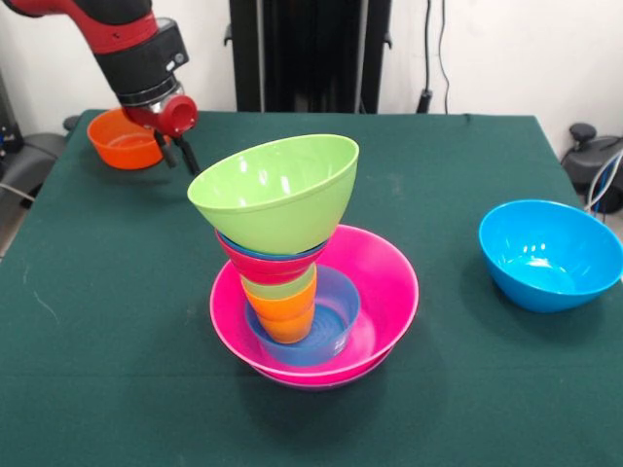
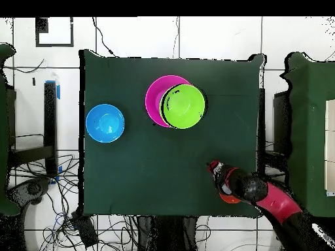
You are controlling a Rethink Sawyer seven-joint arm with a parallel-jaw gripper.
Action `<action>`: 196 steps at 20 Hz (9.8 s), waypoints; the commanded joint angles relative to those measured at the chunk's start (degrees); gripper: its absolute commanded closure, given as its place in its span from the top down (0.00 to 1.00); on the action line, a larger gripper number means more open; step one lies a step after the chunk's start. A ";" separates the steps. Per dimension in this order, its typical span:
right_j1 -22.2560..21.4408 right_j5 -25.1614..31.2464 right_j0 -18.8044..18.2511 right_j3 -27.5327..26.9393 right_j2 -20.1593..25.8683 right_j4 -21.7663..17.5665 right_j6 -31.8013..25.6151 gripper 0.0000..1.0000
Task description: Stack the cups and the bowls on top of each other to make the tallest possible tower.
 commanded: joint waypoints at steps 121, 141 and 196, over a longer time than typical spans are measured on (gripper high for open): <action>-18.24 7.82 0.53 6.37 4.88 1.43 0.32 0.00; -13.76 0.56 0.24 8.72 5.60 2.59 3.32 0.00; -7.76 3.19 -1.77 -4.37 13.46 -0.95 -4.37 1.00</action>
